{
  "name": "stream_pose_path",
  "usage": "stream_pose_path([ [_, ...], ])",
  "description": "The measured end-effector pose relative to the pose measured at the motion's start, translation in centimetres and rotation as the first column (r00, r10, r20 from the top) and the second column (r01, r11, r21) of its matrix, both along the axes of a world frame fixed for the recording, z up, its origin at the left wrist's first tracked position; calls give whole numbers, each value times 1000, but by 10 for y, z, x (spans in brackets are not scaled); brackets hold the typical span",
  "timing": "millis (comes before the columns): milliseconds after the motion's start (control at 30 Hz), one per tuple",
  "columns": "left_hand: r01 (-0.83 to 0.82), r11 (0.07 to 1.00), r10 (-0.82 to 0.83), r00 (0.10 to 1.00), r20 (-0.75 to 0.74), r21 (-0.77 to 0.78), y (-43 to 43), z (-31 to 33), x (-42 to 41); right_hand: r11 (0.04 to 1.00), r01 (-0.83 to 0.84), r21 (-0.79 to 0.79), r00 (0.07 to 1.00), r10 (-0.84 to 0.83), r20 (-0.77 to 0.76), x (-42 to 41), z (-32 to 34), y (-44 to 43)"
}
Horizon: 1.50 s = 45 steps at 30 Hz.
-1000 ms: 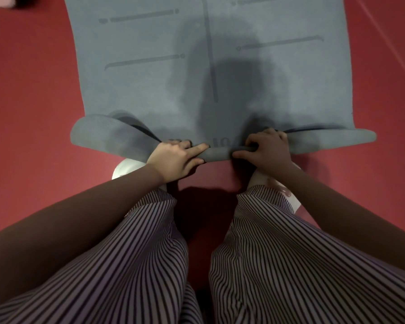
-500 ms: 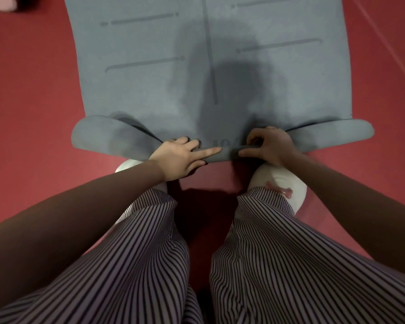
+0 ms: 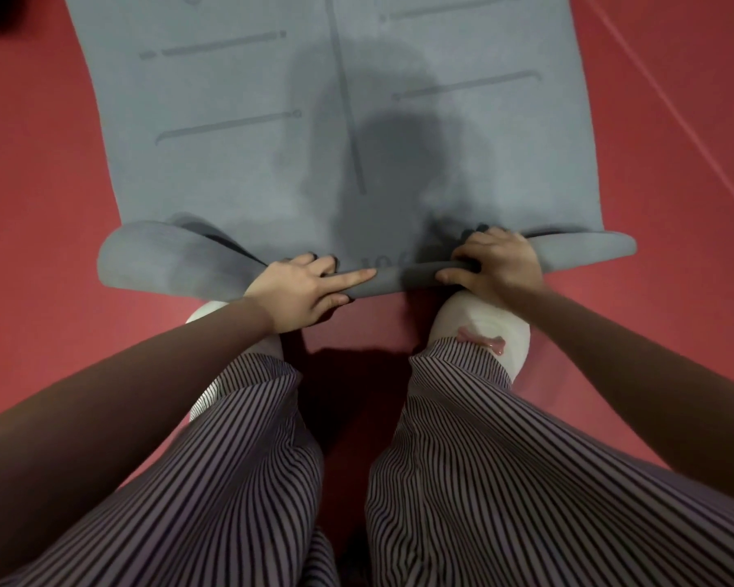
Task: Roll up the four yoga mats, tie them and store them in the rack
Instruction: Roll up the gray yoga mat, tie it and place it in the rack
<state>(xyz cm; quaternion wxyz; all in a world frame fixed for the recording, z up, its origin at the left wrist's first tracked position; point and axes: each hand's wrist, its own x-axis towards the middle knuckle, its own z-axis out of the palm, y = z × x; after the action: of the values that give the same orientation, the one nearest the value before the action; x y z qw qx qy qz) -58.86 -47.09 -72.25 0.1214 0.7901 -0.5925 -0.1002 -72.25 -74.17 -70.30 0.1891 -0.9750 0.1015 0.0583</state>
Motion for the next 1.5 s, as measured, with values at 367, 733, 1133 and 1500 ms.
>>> stream_pose_path([
  [367, 46, 998, -40, 991, 129, -44, 2, -5, -1, 950, 223, 218, 944, -155, -291, 19, -1, -13],
  [733, 25, 1000, -25, 1000, 1, 13, -3, 1, 4, 984, 103, 143, 993, -111, 46, -1, -12, -12],
  [1133, 27, 999, -25, 998, -61, 36, -3, -1, 8, 999, 48, -18, 995, -46, 90, -27, -7, -27],
  [1500, 17, 998, -12, 997, -76, 62, -2, 4, 4, 997, 82, -9, 993, -82, -88, -20, -4, -31],
])
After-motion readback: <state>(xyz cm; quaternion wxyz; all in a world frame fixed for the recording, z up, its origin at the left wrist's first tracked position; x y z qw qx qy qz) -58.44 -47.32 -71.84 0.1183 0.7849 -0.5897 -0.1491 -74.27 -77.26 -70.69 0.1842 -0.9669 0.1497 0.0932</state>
